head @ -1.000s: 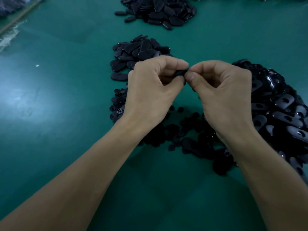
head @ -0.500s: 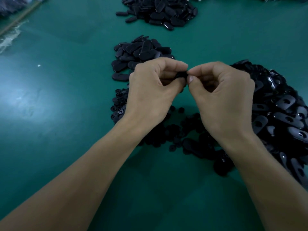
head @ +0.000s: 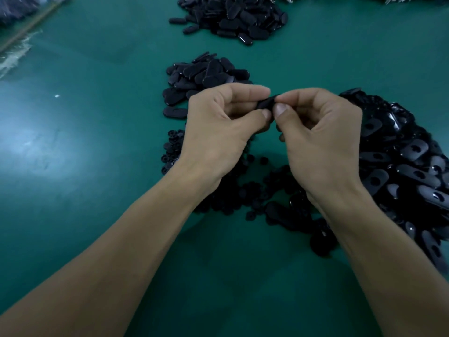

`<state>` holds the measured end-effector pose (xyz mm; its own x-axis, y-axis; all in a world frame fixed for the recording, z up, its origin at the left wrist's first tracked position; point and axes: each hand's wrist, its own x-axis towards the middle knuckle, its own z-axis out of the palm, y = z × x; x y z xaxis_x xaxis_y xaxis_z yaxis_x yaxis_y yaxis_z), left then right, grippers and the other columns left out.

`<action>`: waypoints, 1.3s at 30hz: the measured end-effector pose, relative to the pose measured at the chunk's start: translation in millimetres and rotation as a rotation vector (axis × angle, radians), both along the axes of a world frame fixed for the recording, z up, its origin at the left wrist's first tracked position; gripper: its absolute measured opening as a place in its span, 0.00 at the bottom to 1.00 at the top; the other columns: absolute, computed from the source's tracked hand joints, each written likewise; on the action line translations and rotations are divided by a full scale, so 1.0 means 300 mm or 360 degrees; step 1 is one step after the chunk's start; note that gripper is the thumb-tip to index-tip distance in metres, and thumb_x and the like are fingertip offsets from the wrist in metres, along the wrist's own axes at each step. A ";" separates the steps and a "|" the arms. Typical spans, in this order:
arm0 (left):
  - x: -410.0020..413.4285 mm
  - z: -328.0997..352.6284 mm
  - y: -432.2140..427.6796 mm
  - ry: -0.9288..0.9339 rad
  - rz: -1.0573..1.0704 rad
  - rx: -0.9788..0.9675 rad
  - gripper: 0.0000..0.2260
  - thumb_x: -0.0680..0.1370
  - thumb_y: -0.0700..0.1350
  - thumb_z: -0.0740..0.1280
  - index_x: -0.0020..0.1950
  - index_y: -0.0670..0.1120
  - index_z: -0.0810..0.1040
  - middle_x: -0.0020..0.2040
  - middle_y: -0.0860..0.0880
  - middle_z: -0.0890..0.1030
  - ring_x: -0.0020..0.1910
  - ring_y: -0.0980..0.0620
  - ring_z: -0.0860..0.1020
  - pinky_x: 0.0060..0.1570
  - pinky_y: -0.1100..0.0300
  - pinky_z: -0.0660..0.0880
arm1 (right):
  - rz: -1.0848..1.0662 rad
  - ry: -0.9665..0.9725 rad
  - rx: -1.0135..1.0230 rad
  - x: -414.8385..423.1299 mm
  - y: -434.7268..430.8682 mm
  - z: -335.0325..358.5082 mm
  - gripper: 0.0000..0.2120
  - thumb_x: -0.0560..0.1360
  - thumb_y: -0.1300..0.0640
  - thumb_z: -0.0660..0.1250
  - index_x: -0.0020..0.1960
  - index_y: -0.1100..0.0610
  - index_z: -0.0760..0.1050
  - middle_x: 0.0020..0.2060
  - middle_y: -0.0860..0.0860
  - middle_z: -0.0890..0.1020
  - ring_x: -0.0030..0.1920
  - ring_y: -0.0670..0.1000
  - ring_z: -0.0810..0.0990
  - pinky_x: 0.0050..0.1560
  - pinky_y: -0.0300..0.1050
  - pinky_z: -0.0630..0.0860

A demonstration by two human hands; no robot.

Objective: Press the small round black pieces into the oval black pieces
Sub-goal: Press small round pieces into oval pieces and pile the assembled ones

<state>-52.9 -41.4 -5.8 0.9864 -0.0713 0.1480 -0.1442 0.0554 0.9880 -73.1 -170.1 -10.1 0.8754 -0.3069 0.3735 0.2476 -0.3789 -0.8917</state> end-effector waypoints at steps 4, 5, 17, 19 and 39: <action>0.003 0.001 -0.002 0.0086 -0.0046 -0.0170 0.10 0.74 0.30 0.73 0.49 0.44 0.83 0.36 0.52 0.85 0.40 0.52 0.84 0.48 0.59 0.82 | -0.0007 -0.0006 0.0127 -0.001 -0.016 0.006 0.06 0.77 0.58 0.70 0.45 0.48 0.81 0.36 0.43 0.83 0.38 0.42 0.81 0.41 0.37 0.77; 0.003 0.001 -0.002 0.0103 -0.0056 -0.0198 0.10 0.74 0.30 0.73 0.49 0.44 0.83 0.36 0.52 0.85 0.41 0.52 0.84 0.48 0.59 0.82 | -0.0006 -0.0014 0.0148 -0.003 -0.020 0.009 0.06 0.77 0.59 0.70 0.45 0.48 0.81 0.35 0.44 0.83 0.37 0.43 0.81 0.41 0.37 0.77; -0.005 0.002 -0.002 -0.0015 -0.0022 -0.0057 0.11 0.74 0.29 0.74 0.47 0.45 0.83 0.38 0.49 0.86 0.40 0.52 0.85 0.47 0.59 0.83 | -0.0041 -0.0104 -0.0250 -0.024 -0.008 0.026 0.07 0.77 0.58 0.71 0.47 0.46 0.79 0.36 0.36 0.81 0.39 0.37 0.82 0.43 0.30 0.75; -0.008 0.003 -0.002 -0.0042 -0.0002 0.0003 0.11 0.73 0.29 0.74 0.47 0.45 0.84 0.38 0.49 0.86 0.39 0.53 0.85 0.46 0.60 0.82 | -0.0045 -0.0120 -0.0319 -0.028 -0.005 0.025 0.07 0.78 0.59 0.70 0.47 0.47 0.79 0.37 0.35 0.80 0.38 0.35 0.81 0.42 0.28 0.74; 0.000 -0.002 0.002 -0.0120 0.0115 0.0105 0.11 0.73 0.32 0.75 0.46 0.48 0.84 0.40 0.50 0.86 0.41 0.50 0.86 0.48 0.54 0.83 | 0.0027 -0.0007 -0.0117 -0.014 -0.007 0.011 0.08 0.78 0.60 0.70 0.45 0.48 0.79 0.36 0.40 0.82 0.38 0.39 0.81 0.41 0.32 0.75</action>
<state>-53.0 -40.8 -6.3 0.9755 -0.0124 0.2196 -0.2198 -0.0224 0.9753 -77.2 -172.2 -6.7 0.8785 -0.2637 0.3984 0.2584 -0.4391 -0.8605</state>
